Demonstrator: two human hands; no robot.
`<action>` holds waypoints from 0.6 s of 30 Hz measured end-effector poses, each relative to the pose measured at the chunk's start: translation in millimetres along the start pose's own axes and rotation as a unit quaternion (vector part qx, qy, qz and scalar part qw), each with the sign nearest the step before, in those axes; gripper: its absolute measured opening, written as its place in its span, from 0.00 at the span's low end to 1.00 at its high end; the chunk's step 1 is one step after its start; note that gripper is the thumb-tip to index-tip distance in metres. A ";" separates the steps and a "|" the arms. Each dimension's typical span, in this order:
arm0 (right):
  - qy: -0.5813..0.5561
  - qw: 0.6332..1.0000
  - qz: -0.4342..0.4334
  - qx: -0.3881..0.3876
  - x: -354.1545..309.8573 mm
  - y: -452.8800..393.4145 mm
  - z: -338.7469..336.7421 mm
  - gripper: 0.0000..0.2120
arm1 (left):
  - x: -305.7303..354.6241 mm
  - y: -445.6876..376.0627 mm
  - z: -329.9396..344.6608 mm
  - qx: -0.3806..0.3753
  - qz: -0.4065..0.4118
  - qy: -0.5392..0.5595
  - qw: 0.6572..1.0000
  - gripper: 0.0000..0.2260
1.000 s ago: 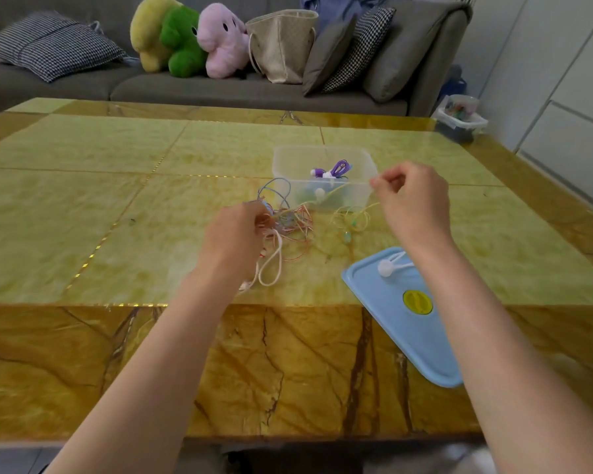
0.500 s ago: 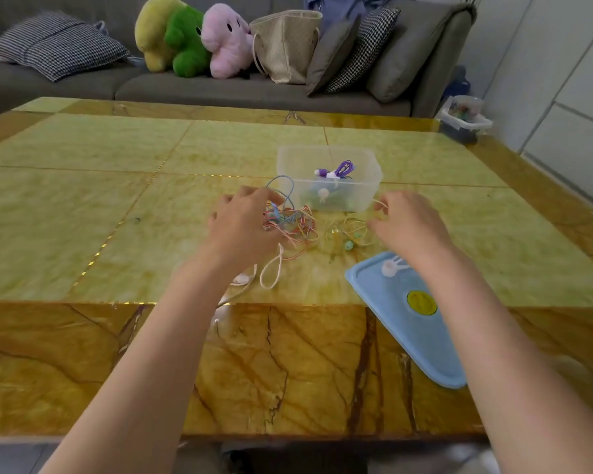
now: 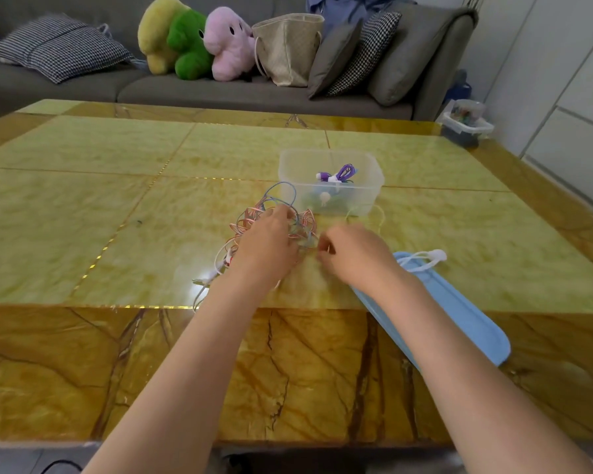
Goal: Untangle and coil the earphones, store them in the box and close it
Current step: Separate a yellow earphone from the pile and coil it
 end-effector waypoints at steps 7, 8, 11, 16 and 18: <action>-0.283 0.912 0.043 0.295 36.4 13.2 -87.8 0.09 | -4.0 -0.5 5.6 -0.040 -0.026 -0.079 0.996 0.24; -0.294 0.897 0.048 0.325 41.6 17.3 -94.2 0.08 | -7.8 -0.3 5.5 -0.044 -0.043 -0.097 0.993 0.26; -0.331 0.851 0.072 0.401 58.3 29.1 -109.3 0.08 | -24.1 0.7 3.4 -0.059 -0.102 -0.123 0.985 0.30; -0.381 0.800 0.083 0.456 69.0 42.7 -116.3 0.07 | -34.8 9.3 -3.7 -0.091 -0.189 -0.157 0.965 0.29; -0.400 0.796 0.074 0.449 66.0 43.1 -115.3 0.08 | -39.4 11.1 -6.3 -0.093 -0.214 -0.170 0.957 0.29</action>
Point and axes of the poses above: each hand's wrist, its own y-axis away from the middle knuckle, its own z-axis out of the palm, x = y × z, the point moved 9 cm from there along -y, towards the middle knuckle, and after that the axes turned 5 degrees about z, right-handed, at the moved point
